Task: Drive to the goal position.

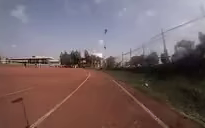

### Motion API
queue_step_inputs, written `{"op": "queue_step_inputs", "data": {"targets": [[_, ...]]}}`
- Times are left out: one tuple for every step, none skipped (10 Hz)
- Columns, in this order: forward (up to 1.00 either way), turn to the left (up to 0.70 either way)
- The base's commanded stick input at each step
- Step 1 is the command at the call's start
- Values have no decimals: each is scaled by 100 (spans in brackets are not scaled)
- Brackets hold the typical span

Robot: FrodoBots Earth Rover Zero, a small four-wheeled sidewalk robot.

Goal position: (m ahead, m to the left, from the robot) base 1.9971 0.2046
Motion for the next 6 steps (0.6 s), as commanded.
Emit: {"op": "queue_step_inputs", "data": {"targets": [[50,0],[50,0],[50,0],[50,0],[50,0],[50,0]]}}
